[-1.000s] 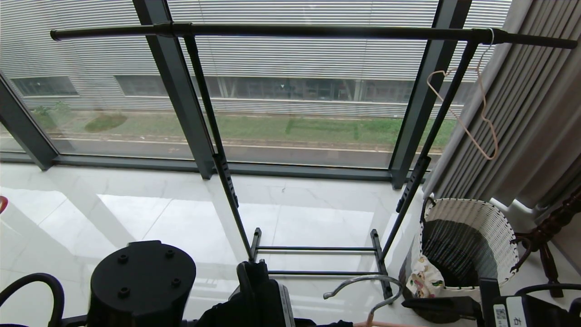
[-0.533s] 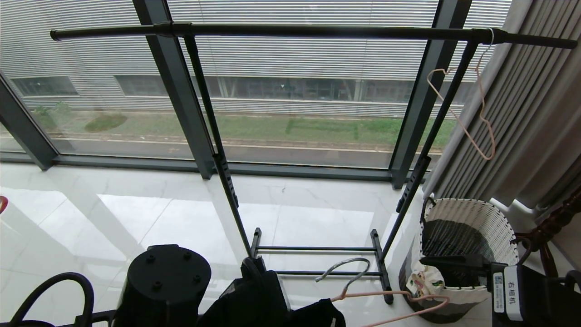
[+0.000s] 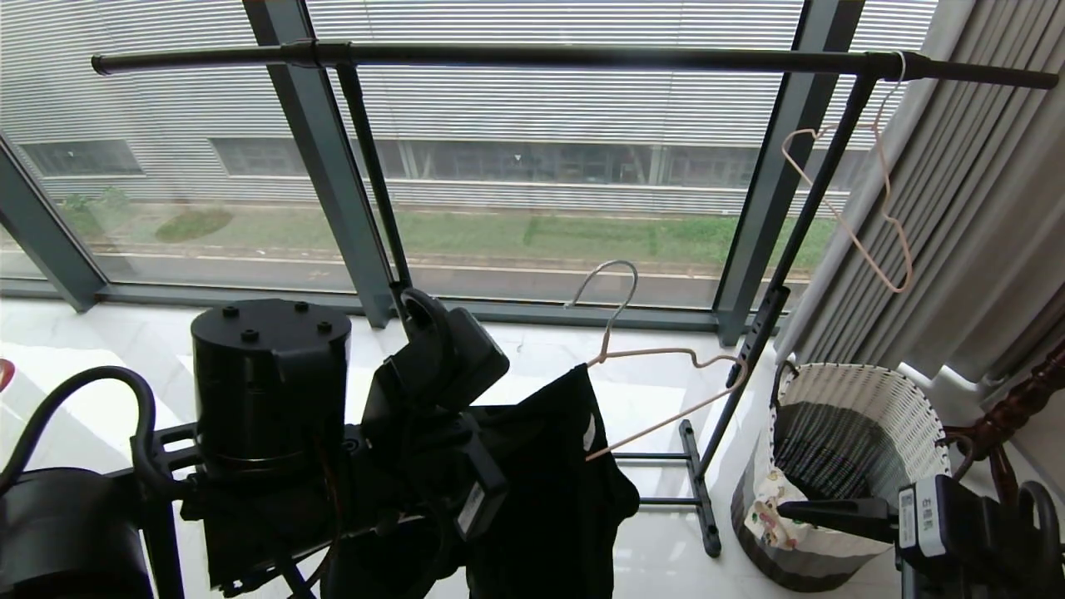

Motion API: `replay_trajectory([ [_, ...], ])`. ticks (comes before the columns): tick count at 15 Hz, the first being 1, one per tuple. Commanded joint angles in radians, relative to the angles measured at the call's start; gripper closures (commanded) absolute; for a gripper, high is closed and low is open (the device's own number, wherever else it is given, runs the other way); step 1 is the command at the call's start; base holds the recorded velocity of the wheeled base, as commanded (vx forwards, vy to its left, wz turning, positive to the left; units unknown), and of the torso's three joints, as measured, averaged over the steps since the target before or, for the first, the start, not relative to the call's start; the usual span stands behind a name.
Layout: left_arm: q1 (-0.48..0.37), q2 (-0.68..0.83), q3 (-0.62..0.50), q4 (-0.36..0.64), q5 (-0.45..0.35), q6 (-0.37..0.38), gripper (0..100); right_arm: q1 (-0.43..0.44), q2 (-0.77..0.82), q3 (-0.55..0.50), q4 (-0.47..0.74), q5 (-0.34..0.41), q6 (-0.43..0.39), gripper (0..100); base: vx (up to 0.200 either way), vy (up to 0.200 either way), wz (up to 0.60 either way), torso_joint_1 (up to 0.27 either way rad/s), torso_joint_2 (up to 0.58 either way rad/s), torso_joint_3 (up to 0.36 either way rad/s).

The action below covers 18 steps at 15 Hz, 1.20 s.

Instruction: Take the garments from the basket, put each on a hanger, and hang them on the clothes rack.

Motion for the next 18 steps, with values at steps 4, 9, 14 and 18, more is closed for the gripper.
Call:
replay_trajectory([
  [4,-0.077,-0.054,-0.068,0.001,0.020,0.002,100,-0.002,0.154,-0.002,-0.235,-0.136,0.297,0,0.000,0.000,0.00,0.000,0.00,0.000],
  [9,-0.110,-0.054,-0.097,0.001,0.046,0.002,100,0.007,0.332,-0.066,-0.404,-0.327,0.412,0,0.000,0.000,0.00,0.000,0.00,0.000],
  [14,-0.162,-0.055,-0.145,0.004,0.046,0.003,100,0.009,0.381,-0.098,-0.404,-0.330,0.412,0,0.000,0.000,0.00,0.000,0.00,0.000],
  [18,-0.163,-0.055,-0.145,0.004,0.046,0.003,100,0.009,0.386,-0.018,-0.404,-0.396,0.408,0,0.000,0.000,0.00,0.000,0.00,0.000],
])
